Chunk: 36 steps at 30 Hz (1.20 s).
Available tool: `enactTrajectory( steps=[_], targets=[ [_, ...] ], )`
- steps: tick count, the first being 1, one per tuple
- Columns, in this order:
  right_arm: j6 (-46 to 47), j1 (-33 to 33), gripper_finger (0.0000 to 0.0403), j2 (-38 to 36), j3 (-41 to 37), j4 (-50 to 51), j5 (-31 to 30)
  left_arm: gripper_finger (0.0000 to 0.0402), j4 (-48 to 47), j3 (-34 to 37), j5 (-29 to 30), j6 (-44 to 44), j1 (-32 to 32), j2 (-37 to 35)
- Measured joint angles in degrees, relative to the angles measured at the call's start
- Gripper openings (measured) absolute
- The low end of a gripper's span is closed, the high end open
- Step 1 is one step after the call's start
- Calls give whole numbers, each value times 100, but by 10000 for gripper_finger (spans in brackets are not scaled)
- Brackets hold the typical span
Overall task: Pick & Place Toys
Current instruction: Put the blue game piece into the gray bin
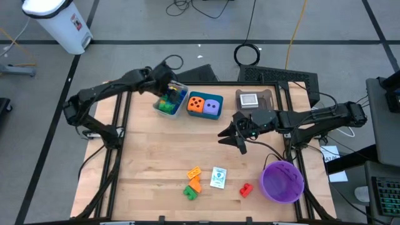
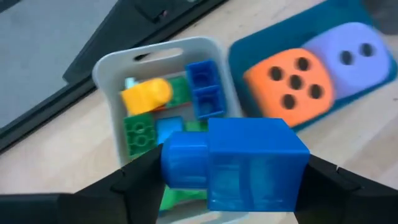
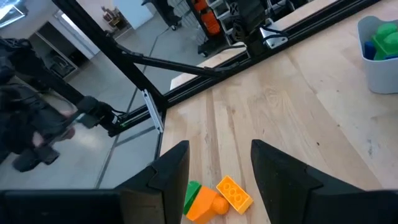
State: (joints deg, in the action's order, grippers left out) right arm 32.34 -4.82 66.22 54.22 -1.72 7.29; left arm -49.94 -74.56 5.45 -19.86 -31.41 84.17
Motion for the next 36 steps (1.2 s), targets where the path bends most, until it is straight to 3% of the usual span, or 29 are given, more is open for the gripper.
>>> enactTrajectory(
  steps=[4,9,17,22,26,36],
  targets=[
    [85,0,164,1,0,4,-192,287,8,47,-51,129,-346,180],
    [97,35,164,2,0,22,-592,269,178,47,-93,192,-532,558],
    [149,149,164,2,0,22,-581,290,271,48,-284,325,-639,1100],
    [149,149,164,2,0,23,-577,275,255,48,-288,592,-639,1268],
    [149,149,164,2,0,24,-577,269,249,48,-291,718,-616,1302],
    [149,149,164,2,0,24,-577,300,257,48,-295,888,-607,1302]
  ],
)
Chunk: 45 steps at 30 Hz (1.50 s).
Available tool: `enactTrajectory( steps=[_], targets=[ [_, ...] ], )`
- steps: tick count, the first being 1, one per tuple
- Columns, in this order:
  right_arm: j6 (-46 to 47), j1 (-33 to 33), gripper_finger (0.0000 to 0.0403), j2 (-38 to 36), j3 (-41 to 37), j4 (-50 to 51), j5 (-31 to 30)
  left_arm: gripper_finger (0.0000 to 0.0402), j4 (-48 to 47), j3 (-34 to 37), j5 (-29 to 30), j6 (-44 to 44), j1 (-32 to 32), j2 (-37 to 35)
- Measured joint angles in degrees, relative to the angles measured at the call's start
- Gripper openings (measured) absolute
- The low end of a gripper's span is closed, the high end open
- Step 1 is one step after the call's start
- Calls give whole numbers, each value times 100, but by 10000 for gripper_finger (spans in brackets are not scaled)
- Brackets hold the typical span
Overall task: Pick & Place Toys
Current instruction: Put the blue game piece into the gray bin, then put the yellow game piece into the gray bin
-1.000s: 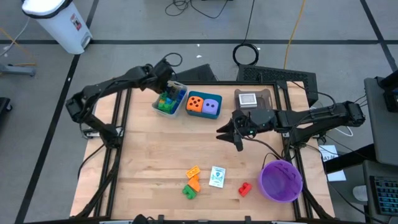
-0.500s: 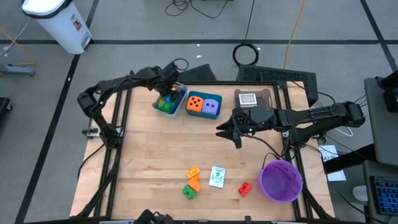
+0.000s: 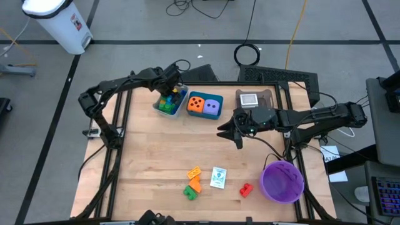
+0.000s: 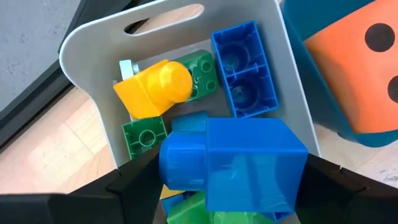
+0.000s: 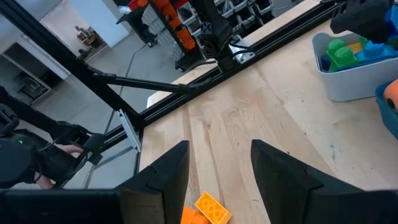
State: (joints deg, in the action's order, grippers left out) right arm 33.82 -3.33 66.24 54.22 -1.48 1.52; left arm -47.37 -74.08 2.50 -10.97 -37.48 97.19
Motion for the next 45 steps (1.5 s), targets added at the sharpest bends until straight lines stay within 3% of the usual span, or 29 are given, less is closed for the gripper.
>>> enactTrajectory(
  steps=[8,22,33,38,45],
  targets=[
    [0,0,164,0,0,0,-1,280,0,0,-2,-5,9,0],
    [2,-2,164,0,0,0,0,358,-139,0,-11,-153,31,-1],
    [3,-2,164,0,0,-25,0,362,-172,0,-1128,-163,158,-690],
    [58,-4,164,0,0,-73,-159,363,38,0,-1575,-309,654,-1239],
    [574,-14,164,24,0,-88,-450,363,518,-4,-1595,-470,2104,-1664]
  ],
)
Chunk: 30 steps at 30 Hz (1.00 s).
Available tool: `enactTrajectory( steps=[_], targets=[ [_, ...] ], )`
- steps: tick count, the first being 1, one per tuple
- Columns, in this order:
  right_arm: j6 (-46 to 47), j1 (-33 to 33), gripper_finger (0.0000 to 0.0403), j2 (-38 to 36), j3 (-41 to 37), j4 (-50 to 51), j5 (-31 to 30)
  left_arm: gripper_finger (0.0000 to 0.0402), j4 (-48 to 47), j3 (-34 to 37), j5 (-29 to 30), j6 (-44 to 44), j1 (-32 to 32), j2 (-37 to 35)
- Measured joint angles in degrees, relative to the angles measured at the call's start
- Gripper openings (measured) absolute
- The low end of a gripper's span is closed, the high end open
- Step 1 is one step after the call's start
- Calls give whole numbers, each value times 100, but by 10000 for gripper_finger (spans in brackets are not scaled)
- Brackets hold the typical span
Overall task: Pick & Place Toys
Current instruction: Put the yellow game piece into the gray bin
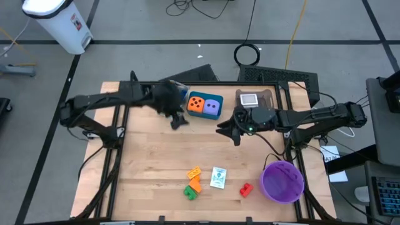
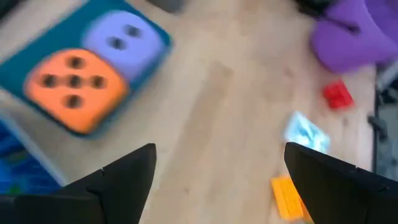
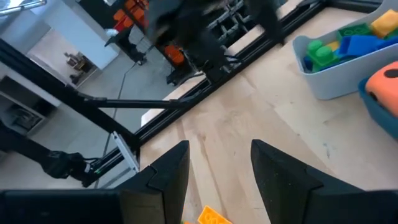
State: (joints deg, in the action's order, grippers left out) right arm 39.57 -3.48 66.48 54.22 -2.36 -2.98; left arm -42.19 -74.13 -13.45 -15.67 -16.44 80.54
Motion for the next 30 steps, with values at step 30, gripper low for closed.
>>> enactTrajectory(
  steps=[30],
  targets=[
    [-822,-1851,164,0,0,90,-394,363,1006,-397,3009,-3780,4131,2493]
  ],
)
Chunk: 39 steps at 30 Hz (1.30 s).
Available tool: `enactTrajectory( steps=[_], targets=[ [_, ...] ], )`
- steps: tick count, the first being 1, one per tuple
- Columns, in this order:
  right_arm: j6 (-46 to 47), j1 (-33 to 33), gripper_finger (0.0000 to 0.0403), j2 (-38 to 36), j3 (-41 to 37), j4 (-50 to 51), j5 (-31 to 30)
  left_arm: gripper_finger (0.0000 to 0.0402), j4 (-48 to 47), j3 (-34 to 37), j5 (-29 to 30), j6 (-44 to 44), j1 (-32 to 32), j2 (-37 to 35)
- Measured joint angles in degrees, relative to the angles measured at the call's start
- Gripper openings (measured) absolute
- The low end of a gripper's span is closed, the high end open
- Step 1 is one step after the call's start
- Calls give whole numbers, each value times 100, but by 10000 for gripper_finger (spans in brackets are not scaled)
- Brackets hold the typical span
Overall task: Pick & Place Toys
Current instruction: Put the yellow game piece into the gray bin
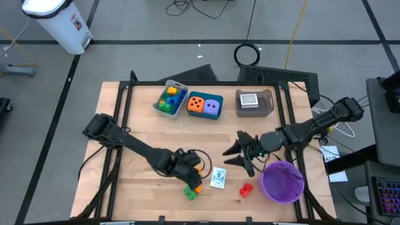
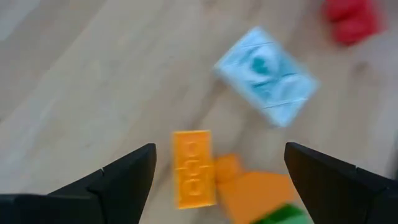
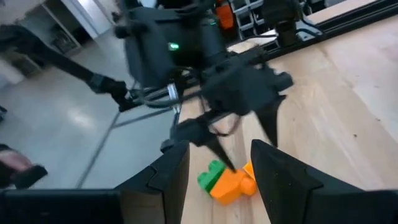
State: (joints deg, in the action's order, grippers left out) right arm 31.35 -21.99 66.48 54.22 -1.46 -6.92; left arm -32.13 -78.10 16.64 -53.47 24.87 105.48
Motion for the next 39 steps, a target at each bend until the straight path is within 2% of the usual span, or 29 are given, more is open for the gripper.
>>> enactTrajectory(
  steps=[5,9,14,19,28,39],
  targets=[
    [-84,-487,164,-1,0,199,-672,363,-575,-336,-9,73,-200,431],
    [-78,-669,164,-2,0,420,-946,363,-534,-506,-193,329,-326,684],
    [-33,-740,164,-4,-113,516,-963,363,-586,-551,-381,428,-376,862],
    [447,-740,164,-4,-482,442,-955,363,-789,-551,-285,455,-376,856],
    [999,-740,164,-4,-1308,-591,-933,363,-787,-549,-273,558,-381,856],
    [847,-740,164,-7,-1357,-734,-931,363,-675,-547,-442,556,-422,1025]
  ],
)
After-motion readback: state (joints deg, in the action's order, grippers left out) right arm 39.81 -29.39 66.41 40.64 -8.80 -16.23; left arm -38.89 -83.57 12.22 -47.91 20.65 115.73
